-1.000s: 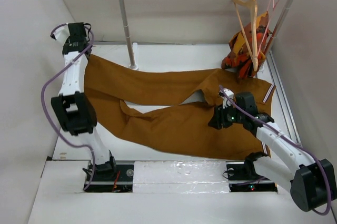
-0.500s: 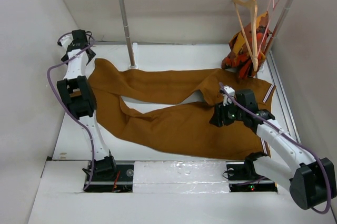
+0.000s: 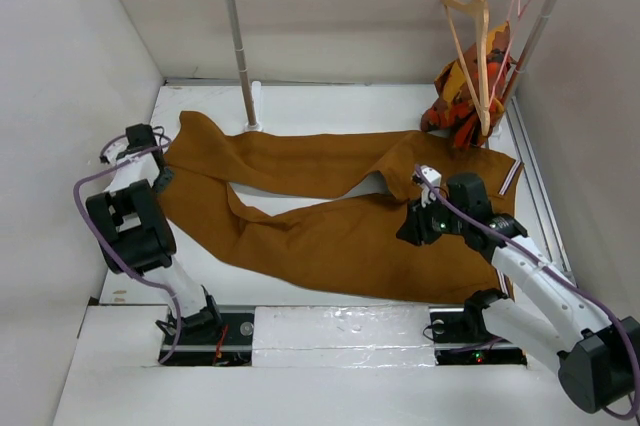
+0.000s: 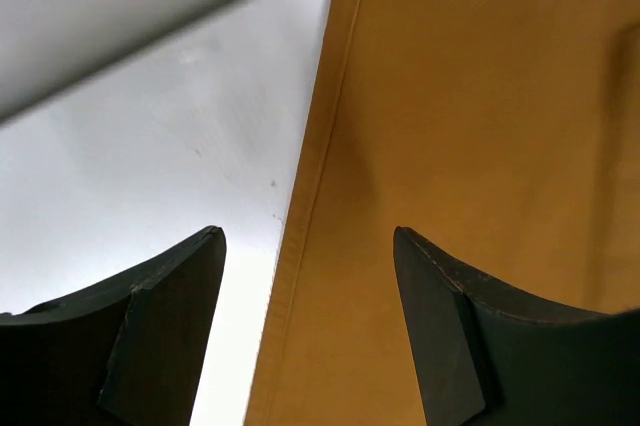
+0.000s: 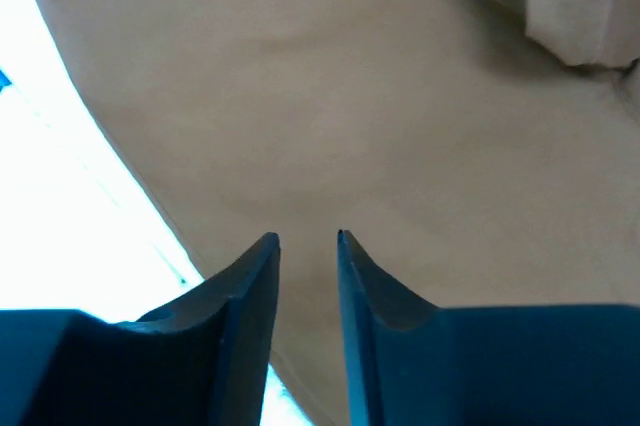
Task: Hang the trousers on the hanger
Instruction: Flatten out the trousers at the center of the board.
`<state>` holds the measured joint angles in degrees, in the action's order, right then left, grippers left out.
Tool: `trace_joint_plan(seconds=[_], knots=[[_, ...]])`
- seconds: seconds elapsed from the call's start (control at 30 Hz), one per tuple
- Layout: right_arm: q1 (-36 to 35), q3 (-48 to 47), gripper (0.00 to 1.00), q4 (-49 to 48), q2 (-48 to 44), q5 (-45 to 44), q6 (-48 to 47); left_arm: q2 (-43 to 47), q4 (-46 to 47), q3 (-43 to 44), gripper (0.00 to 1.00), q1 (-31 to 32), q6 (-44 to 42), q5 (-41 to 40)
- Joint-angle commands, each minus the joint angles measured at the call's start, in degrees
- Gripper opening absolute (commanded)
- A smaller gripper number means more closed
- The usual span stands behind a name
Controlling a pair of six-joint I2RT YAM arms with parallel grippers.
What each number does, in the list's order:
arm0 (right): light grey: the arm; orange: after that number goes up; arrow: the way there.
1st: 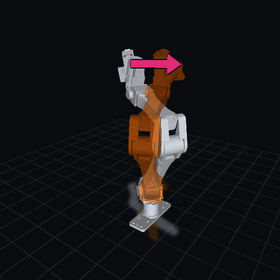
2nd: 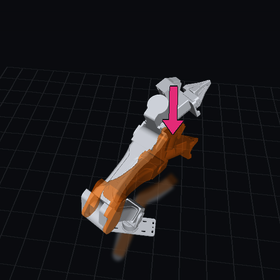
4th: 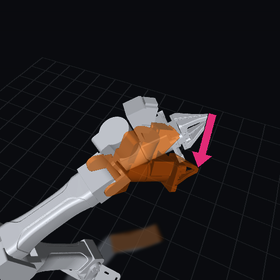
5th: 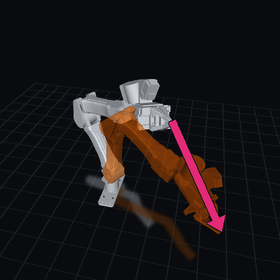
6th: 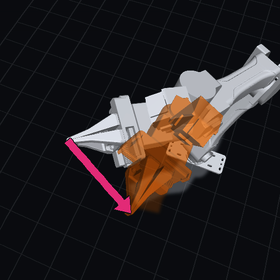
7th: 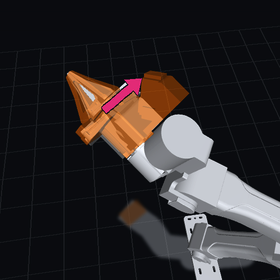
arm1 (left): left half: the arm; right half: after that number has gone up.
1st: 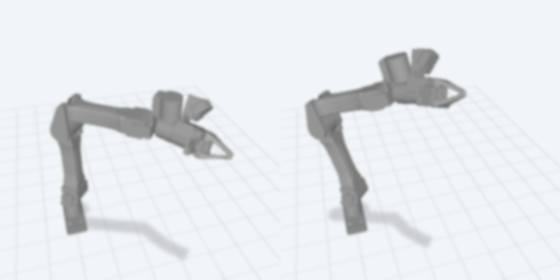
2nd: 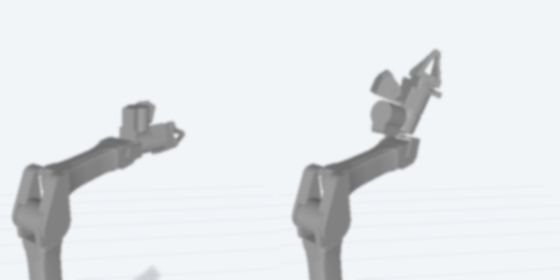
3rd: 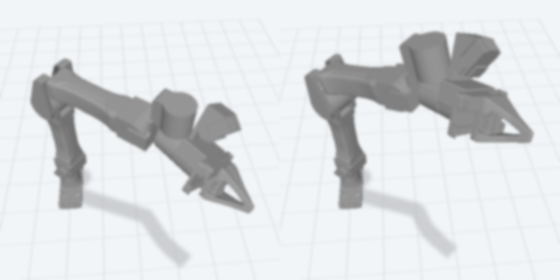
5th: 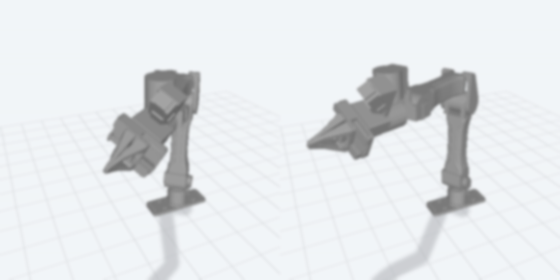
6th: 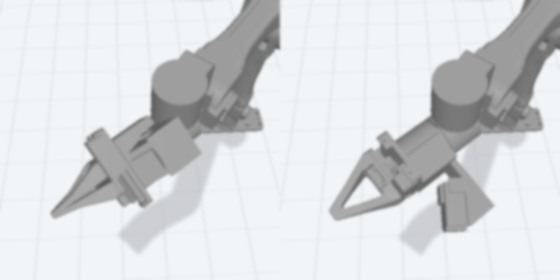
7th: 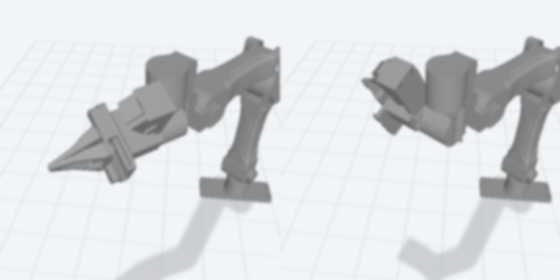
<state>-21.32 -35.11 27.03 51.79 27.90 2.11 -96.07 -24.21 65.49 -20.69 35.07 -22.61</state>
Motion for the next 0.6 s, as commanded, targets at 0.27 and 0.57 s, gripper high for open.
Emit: trace_joint_plan(seconds=[0.27, 0.57], knots=[[-4.52, -2.68, 0.59, 0.57, -0.64, -2.32, 2.02, -11.32, 0.75, 1.48, 0.00, 0.82, 3.69, 0.12], [-6.88, 0.04, 0.61, -4.26, 4.54, -6.28, 2.90, 5.93, -0.93, -14.24, 0.00, -13.55, 3.17, -1.92]])
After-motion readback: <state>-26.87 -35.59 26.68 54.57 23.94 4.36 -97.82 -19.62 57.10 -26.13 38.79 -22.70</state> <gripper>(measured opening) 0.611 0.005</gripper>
